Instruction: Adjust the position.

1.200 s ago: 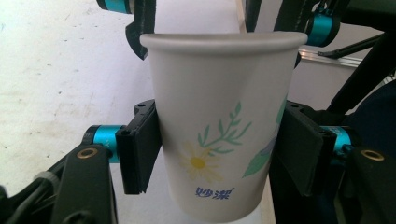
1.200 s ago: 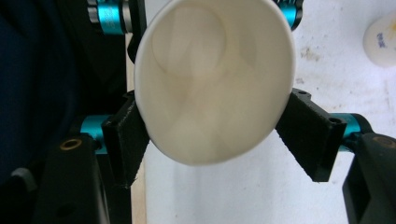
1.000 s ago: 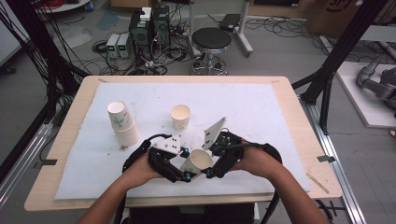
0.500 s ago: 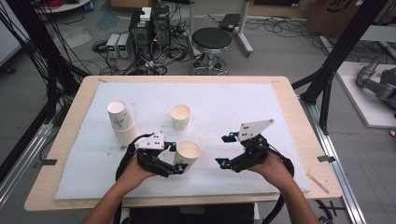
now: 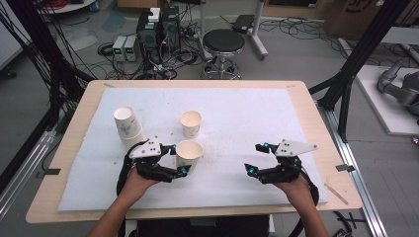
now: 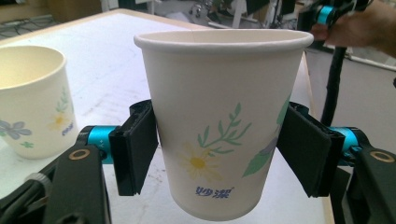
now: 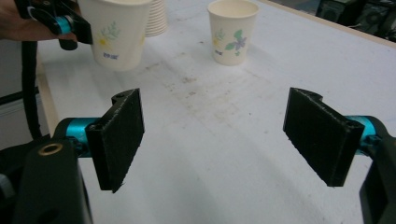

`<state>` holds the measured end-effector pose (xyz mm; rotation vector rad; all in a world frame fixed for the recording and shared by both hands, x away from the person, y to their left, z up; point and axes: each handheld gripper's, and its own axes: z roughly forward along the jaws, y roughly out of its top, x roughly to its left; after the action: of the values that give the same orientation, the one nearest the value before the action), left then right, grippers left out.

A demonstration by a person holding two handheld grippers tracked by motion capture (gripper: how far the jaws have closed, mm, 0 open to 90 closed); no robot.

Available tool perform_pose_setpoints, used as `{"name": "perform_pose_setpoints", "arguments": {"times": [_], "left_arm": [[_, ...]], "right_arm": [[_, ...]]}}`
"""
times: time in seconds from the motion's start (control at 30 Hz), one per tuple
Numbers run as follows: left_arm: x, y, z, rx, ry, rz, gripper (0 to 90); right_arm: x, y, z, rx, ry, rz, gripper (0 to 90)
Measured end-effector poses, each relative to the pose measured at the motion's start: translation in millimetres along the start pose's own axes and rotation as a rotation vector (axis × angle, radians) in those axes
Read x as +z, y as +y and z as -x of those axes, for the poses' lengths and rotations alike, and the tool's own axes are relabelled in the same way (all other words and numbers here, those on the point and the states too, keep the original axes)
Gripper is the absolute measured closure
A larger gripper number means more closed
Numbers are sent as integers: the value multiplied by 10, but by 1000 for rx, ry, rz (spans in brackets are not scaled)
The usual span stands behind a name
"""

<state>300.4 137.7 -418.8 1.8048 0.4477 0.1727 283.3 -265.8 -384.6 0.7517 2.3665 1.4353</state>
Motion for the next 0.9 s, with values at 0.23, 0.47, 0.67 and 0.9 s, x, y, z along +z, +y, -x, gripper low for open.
{"name": "perform_pose_setpoints", "arguments": {"times": [0.23, 0.47, 0.67, 0.9], "left_arm": [[-87, -33, -12, -3, 69, 56, 308], [-165, -56, -42, -11, 105, 91, 306], [-192, -59, -42, -9, 114, 94, 306], [-185, -56, -22, -4, 114, 94, 306]], "right_arm": [[-41, -153, 45, 25, -71, 21, 210], [-71, -200, 44, 31, -99, 19, 211], [-72, -210, 55, 33, -111, 27, 211], [-47, -207, 37, 29, -100, 20, 211]]}}
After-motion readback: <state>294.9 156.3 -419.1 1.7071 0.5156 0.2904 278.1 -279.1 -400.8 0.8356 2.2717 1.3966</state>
